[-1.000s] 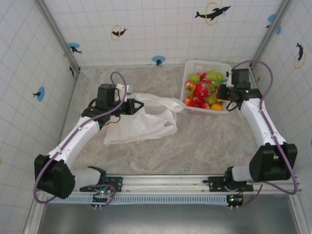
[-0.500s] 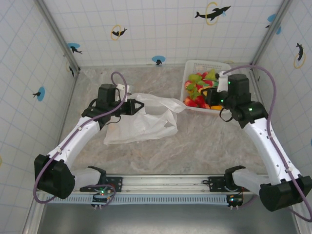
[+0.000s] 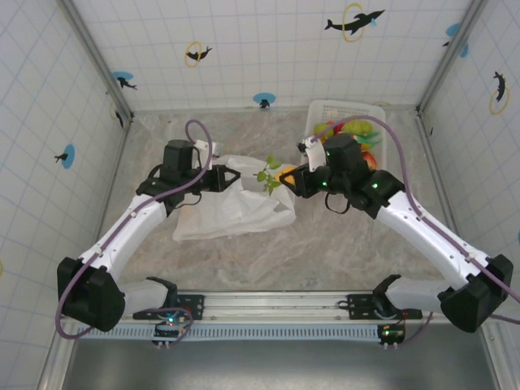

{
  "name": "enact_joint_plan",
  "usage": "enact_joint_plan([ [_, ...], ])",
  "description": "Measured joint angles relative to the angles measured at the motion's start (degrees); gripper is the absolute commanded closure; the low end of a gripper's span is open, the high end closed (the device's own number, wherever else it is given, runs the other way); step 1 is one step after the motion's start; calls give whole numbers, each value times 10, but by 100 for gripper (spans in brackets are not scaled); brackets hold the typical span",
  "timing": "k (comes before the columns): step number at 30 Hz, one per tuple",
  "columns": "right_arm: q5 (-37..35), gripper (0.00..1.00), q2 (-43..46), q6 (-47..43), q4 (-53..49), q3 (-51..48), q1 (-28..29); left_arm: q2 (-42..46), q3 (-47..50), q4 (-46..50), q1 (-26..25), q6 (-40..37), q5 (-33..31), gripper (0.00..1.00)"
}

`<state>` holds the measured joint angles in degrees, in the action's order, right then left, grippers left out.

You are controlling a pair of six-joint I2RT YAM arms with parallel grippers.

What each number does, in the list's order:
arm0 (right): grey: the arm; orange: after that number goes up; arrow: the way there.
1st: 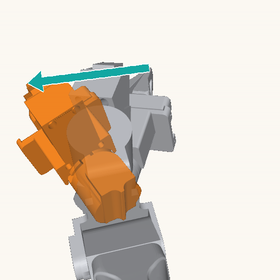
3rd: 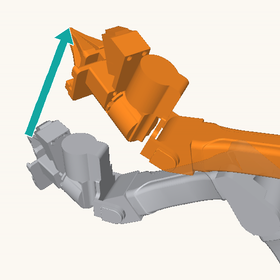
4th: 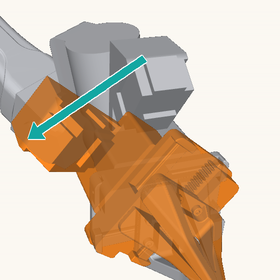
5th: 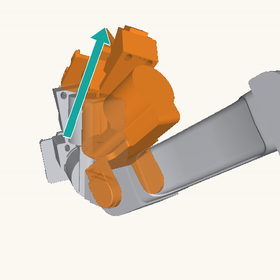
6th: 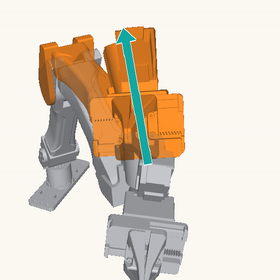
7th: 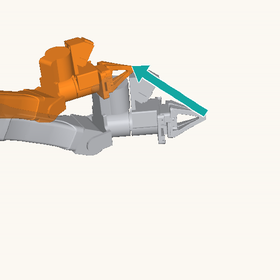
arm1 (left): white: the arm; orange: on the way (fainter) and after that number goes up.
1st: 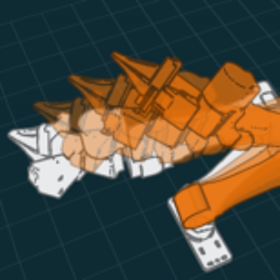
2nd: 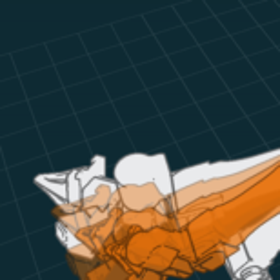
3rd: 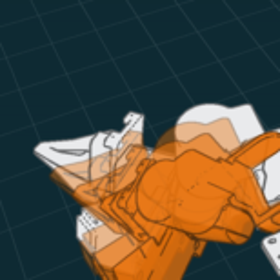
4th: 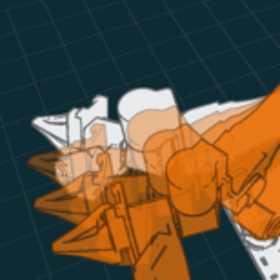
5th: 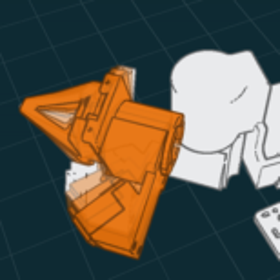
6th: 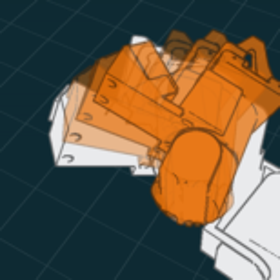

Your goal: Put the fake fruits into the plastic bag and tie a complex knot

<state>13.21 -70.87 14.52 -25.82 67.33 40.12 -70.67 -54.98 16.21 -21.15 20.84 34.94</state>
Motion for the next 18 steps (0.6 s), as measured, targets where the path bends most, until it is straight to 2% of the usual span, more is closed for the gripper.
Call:
enact_joint_plan([
  [18, -83, 51, -114, -21, 11, 19, 49, 0, 0, 0, -5, 0, 0, 100],
])
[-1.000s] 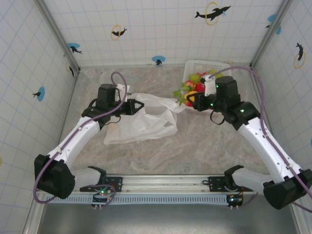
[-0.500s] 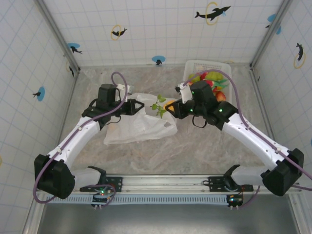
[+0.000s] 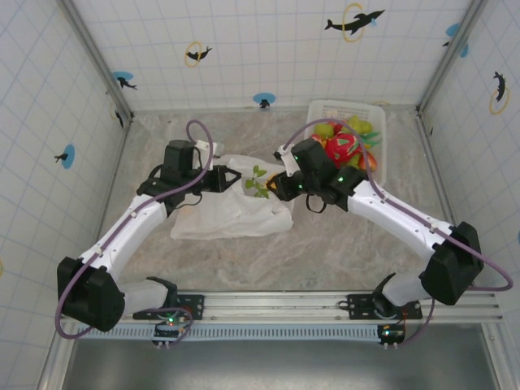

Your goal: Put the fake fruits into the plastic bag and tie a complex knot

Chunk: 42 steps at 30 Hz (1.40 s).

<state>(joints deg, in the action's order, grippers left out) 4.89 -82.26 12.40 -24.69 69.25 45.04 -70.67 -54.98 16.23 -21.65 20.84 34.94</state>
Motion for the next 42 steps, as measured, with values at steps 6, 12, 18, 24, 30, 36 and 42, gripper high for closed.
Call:
enact_joint_plan([
  [6, -57, 51, -21, 11, 7, -2, 4, -3, 0, 0, -7, 0, 0, 100],
  [12, -81, 52, -34, 23, 43, -4, 5, -13, -1, 0, -16, 0, 0, 100],
  [18, -80, 51, -51, -6, 87, -32, 32, -19, -7, 0, -16, 4, -3, 100],
  [24, -67, 51, -52, -4, 160, -115, 41, -20, -12, 0, -19, 22, -11, 100],
  [30, -65, 51, -68, 18, 256, -118, 41, -21, -21, 0, -32, 33, -10, 100],
  [36, -66, 47, -123, 39, 325, -118, 41, -21, -21, 0, -35, 39, -11, 100],
  [42, -63, 43, -185, 57, 344, -90, 40, -21, -21, -1, -35, 54, -11, 100],
])
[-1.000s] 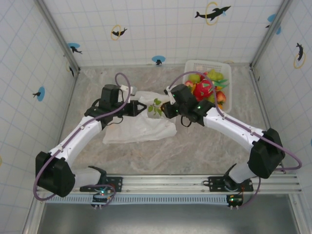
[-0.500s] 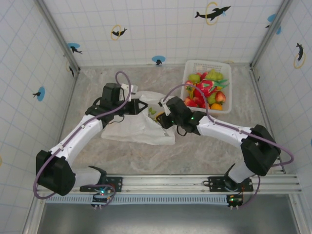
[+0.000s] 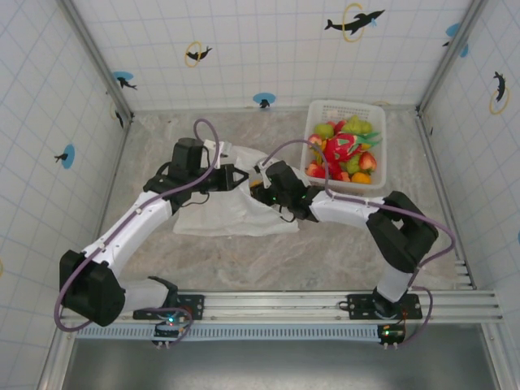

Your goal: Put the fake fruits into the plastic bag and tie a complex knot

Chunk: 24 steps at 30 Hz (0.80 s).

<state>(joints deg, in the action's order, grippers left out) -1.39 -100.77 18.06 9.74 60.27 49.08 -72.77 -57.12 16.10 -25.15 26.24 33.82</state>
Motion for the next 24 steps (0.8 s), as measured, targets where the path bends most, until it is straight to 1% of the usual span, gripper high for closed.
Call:
enact_joint_plan([
  [1, 2, 42, -8, 5, 3, 9, 0, 0, 0, -1, 0, 3, 0, 100],
  [4, 10, 36, -20, 12, 16, 24, -1, 0, 0, -3, 0, 9, -1, 100],
  [9, 18, 24, -21, 22, 22, 26, -2, 0, 0, -4, 2, 12, -2, 100],
  [13, 24, 17, -20, 23, 20, 26, -5, 0, 0, -4, 9, 13, -2, 100],
  [18, 23, 13, -7, 18, -1, 25, -7, 1, 1, -4, 19, 13, -2, 100],
  [24, 12, 9, 44, 11, -32, 24, -7, 13, 2, -3, 33, 12, -2, 100],
])
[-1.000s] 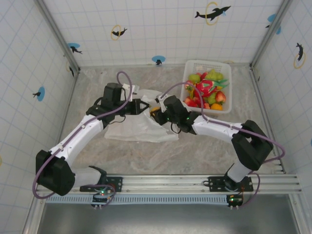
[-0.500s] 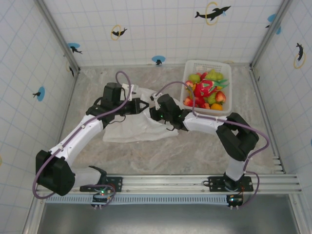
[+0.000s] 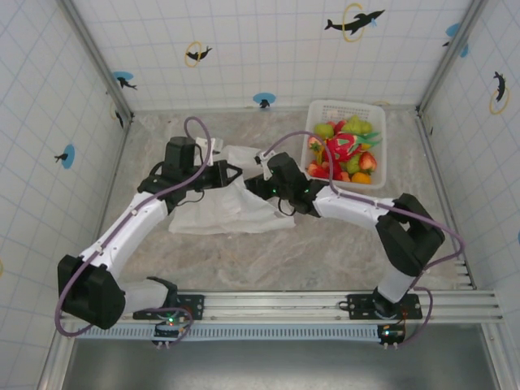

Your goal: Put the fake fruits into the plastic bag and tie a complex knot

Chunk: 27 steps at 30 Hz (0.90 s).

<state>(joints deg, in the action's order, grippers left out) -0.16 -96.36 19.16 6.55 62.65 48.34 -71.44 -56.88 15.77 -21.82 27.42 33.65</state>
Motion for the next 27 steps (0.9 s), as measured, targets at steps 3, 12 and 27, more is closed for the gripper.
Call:
enact_joint_plan([
  [3, -4, 4, 28, -3, -12, -3, -1, 2, 1, 1, 4, -6, 0, 100],
  [12, -10, 0, 99, 11, -94, -7, -16, 2, 10, 9, 5, -34, -2, 100],
  [27, 158, 0, 228, 30, -236, -6, -74, 2, 10, 7, 5, -36, 2, 100],
])
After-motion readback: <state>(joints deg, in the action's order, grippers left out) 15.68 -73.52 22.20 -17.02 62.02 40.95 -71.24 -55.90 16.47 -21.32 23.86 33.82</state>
